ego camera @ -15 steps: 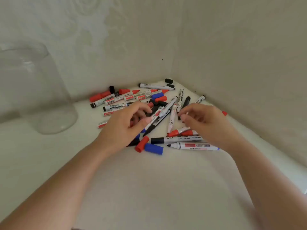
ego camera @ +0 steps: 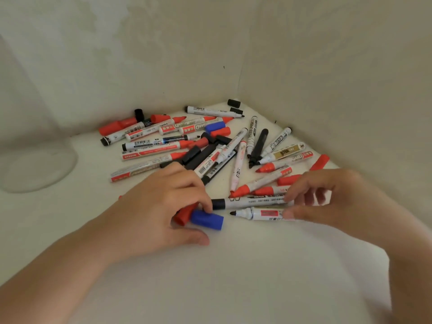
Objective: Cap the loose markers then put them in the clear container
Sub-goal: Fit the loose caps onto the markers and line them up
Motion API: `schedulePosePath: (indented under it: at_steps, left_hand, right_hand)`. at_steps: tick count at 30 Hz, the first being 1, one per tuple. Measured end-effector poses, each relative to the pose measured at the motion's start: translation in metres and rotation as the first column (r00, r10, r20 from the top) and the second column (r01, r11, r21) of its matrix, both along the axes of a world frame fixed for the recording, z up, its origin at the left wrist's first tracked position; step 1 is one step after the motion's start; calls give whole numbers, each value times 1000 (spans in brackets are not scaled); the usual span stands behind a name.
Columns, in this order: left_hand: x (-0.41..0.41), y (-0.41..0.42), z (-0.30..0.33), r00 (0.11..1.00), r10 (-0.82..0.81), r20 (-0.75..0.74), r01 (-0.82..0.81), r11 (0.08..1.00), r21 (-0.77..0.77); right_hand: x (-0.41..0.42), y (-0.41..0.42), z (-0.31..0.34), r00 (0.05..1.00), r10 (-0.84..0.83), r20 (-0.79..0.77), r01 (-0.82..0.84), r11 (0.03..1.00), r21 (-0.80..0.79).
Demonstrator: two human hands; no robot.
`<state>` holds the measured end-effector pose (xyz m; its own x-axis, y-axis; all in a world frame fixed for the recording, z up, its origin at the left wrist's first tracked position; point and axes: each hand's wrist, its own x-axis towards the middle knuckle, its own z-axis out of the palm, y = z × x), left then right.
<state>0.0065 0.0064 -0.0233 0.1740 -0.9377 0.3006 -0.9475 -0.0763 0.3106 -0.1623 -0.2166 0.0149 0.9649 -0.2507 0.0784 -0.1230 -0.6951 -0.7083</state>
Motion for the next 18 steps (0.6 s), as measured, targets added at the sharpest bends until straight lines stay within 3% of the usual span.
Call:
schedulePosePath:
  at_steps: [8, 10, 14, 18]
  left_hand:
    - [-7, -7, -7, 993, 56, 101, -53, 998, -31]
    - [-7, -7, -4, 996, 78, 39, -75, 994, -81]
    - [-8, -3, 3, 968, 149, -200, -176, 976, -127]
    - [-12, -2, 6, 937, 201, -286, -236, 967, -95]
  right_hand:
    - [10, 11, -12, 979, 106, -175, -160, 930, -330]
    - [9, 14, -11, 987, 104, -121, -140, 931, -337]
    - [8, 24, -8, 992, 4, 129, 20, 983, -180]
    - [10, 29, -9, 985, 14, 172, 18, 983, -185]
